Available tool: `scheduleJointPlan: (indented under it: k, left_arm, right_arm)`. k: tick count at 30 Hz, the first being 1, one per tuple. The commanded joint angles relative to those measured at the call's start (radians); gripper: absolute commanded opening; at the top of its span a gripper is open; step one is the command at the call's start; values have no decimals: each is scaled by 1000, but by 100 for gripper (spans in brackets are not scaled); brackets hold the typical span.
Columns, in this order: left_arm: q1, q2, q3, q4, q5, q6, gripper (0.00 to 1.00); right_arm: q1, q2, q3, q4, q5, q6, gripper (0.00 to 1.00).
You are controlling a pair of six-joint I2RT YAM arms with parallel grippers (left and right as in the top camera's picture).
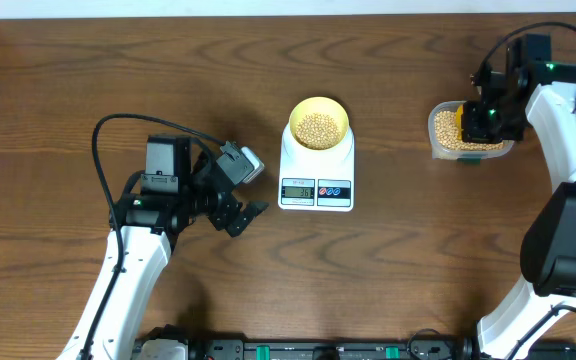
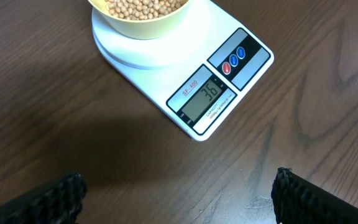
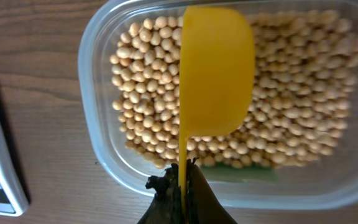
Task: Scoop item into bowl and weigh 50g on scale
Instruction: 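Lower the yellow scoop into the tub and scoop soybeans with right gripper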
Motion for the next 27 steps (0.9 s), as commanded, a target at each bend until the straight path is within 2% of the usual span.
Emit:
scheduleJointPlan:
  k: [1,14,22,27]
  left_arm:
    - [5,-1,-11,-1,-5,-1,98]
    - [5,-1,-11,-1,-5,-1,97]
    - [5,-1,-11,-1,-5,-1,97]
    - [5,-1,-11,-1,-5,-1,98]
  right_arm:
    - [5,-2,-41,31,-87,26,1]
    - [-43,-2,-60,34,-227,29,1]
    - [-181,-2,-59,24,-298,28,1]
    - [-274,-3,-58,21,-443,2,1]
